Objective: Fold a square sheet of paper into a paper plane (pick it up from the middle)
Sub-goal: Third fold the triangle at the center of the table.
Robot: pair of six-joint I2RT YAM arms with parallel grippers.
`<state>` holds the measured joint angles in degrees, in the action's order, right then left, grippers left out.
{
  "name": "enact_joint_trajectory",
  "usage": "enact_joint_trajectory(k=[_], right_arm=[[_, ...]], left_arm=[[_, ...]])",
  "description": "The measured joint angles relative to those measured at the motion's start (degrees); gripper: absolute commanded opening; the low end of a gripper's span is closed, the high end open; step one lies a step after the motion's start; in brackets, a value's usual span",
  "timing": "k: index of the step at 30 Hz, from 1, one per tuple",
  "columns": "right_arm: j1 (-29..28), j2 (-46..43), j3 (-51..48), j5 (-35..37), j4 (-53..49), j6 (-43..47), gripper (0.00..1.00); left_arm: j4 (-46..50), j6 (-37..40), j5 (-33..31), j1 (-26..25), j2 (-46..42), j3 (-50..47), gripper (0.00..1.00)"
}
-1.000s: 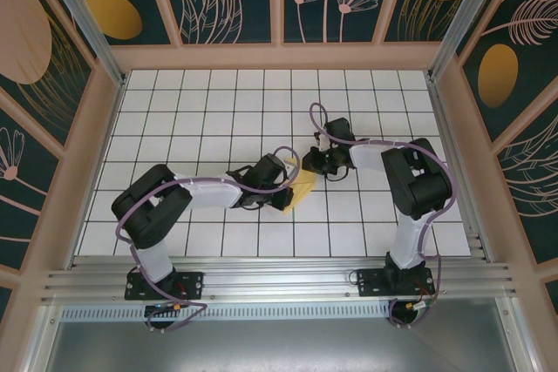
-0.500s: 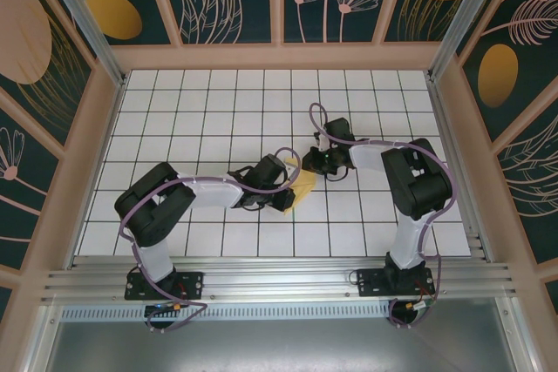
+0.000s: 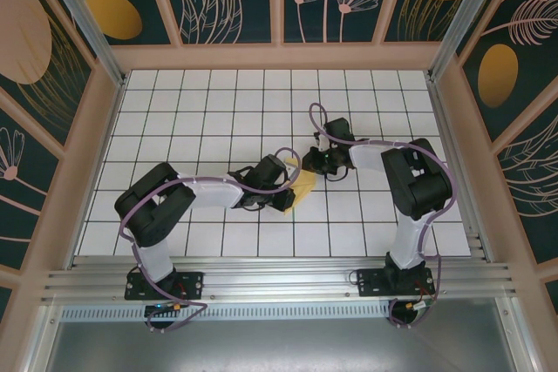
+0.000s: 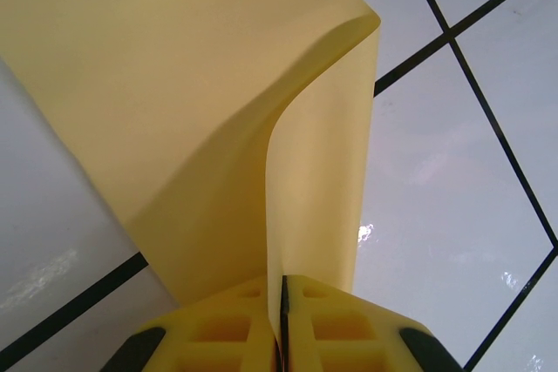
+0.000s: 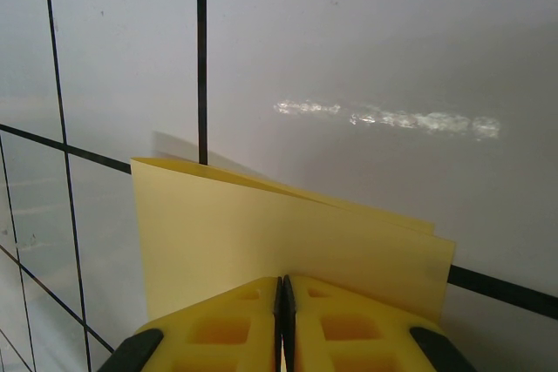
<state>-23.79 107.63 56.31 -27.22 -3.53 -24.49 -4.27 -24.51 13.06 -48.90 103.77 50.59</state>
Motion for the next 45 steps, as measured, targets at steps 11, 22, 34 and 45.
enact_joint_trajectory(k=[11, 22, 34, 45], right_arm=[[0.0, 0.0, 0.0, 0.0, 0.0, 0.0, 0.13], [-0.1, -0.1, 0.0, 0.2, 0.0, 0.0, 0.13], [-0.2, -0.5, 0.0, 0.4, -0.2, -0.3, 0.16], [2.5, -14.1, -5.5, 1.5, 0.5, -4.7, 0.12]], left_arm=[[0.3, -0.7, -1.5, 0.0, -0.4, 0.0, 0.13], [0.3, -0.9, -1.5, 0.0, -0.3, 0.0, 0.14], [-1.1, -2.4, -1.5, 0.0, -0.2, -0.8, 0.14], [-2.4, -2.8, -1.3, 0.0, -0.2, -1.4, 0.13]])
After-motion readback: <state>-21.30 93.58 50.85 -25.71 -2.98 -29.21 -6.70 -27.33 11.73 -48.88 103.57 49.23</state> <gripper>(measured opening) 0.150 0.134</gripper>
